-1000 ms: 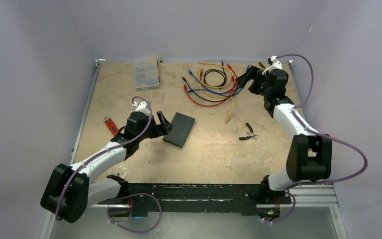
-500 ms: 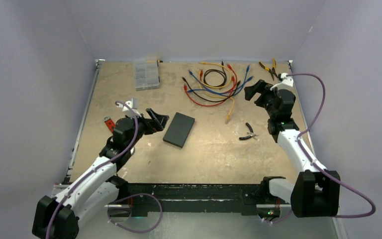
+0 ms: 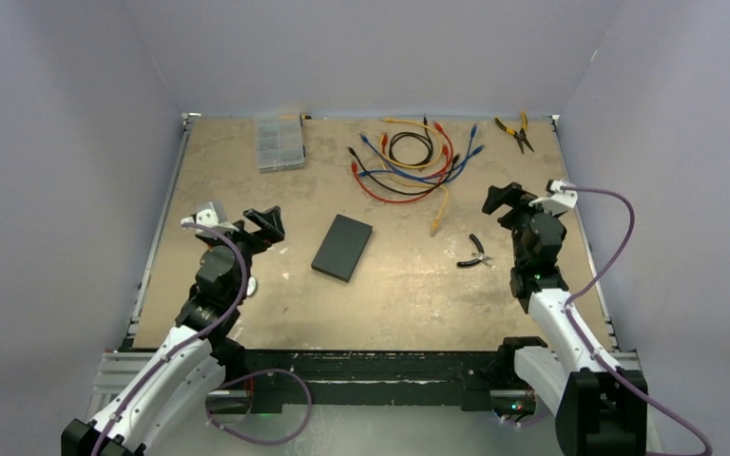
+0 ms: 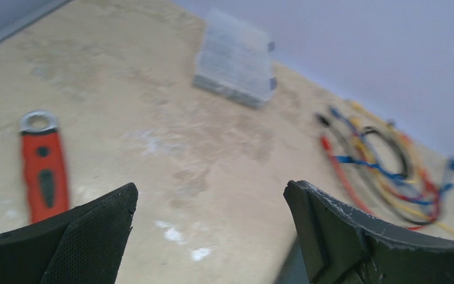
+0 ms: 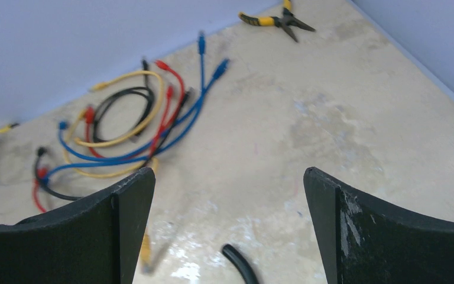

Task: Pull the plug from the switch port
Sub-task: Reset both arms

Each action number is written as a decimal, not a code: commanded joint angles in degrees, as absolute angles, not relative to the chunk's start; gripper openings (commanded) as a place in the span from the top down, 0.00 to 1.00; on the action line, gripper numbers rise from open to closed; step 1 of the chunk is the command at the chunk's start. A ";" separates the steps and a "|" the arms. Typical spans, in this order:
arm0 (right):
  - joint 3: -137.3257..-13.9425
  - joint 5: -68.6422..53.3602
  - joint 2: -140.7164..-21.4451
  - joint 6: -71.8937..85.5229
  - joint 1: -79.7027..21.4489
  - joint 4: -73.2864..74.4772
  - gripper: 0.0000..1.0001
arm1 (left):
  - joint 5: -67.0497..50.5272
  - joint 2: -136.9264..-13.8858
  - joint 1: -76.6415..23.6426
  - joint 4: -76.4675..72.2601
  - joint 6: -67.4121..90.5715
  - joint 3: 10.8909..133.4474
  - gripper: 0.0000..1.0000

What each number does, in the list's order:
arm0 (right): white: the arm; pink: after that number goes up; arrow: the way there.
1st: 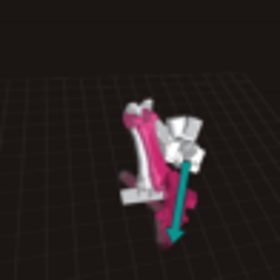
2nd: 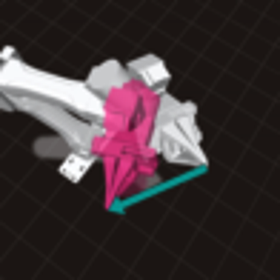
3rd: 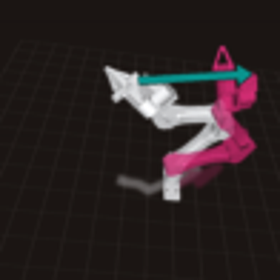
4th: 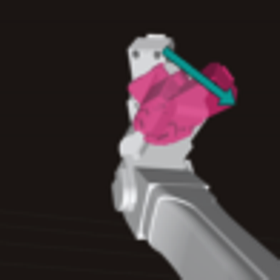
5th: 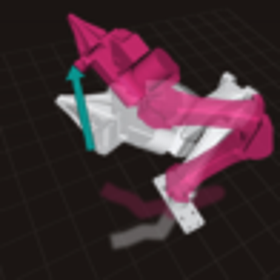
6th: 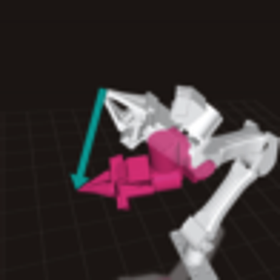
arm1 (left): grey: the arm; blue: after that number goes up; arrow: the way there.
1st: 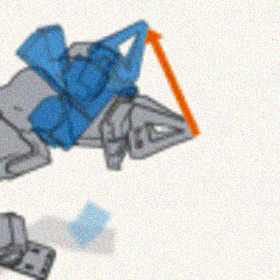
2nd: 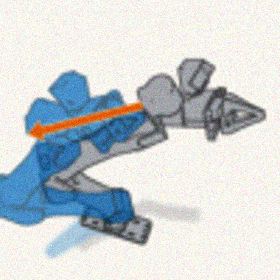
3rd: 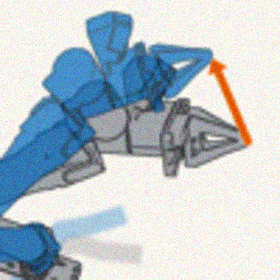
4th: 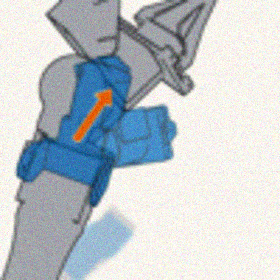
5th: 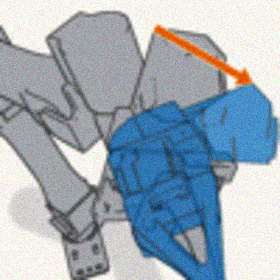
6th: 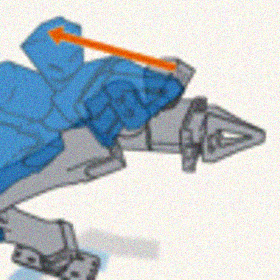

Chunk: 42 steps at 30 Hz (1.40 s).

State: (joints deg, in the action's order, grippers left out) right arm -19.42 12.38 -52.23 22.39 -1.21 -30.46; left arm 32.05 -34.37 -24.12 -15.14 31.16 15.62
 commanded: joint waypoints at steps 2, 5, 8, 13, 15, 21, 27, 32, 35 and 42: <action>-13.15 19.36 -51.92 13.93 -1.28 -45.11 0.01 | 49.75 -42.47 -23.82 -30.37 21.29 10.73 0.02; -10.46 20.67 -53.74 13.41 -1.25 -50.81 0.01 | 55.06 -48.71 -23.82 -31.71 15.33 13.43 0.01; -8.80 21.15 -57.48 12.26 -1.32 -57.22 0.01 | 60.39 -55.19 -23.70 -41.36 11.14 11.19 0.01; -7.57 20.61 -66.15 9.20 -1.26 -70.57 0.01 | 45.60 -65.13 -18.45 -62.96 6.21 4.60 0.01; -8.09 21.82 -68.83 10.21 -1.24 -72.83 0.01 | 40.05 -69.99 -14.55 -68.41 7.18 3.97 0.01; -7.52 20.87 -76.22 8.61 -1.25 -84.76 0.01 | 35.72 -84.63 -10.84 -85.72 3.13 3.86 0.01; -4.71 15.43 -88.59 4.37 -1.27 -105.56 0.01 | 31.29 -92.09 -9.54 -84.09 2.66 8.61 0.01; -6.10 14.36 -89.34 4.06 -1.26 -102.39 0.01 | 22.82 -95.59 -9.05 -81.48 0.27 12.28 0.01; -11.36 12.20 -89.02 3.15 -1.32 -93.67 0.01 | 20.44 -94.89 -7.43 -73.81 1.18 15.24 0.01; -15.22 6.18 -89.37 1.54 -1.28 -85.12 0.01 | 21.45 -95.03 -7.29 -73.87 1.55 15.20 0.01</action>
State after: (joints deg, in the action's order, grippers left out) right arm -15.03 9.41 -90.24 3.60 -1.21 -84.55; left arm 23.14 -95.24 -7.75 -73.93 1.80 14.39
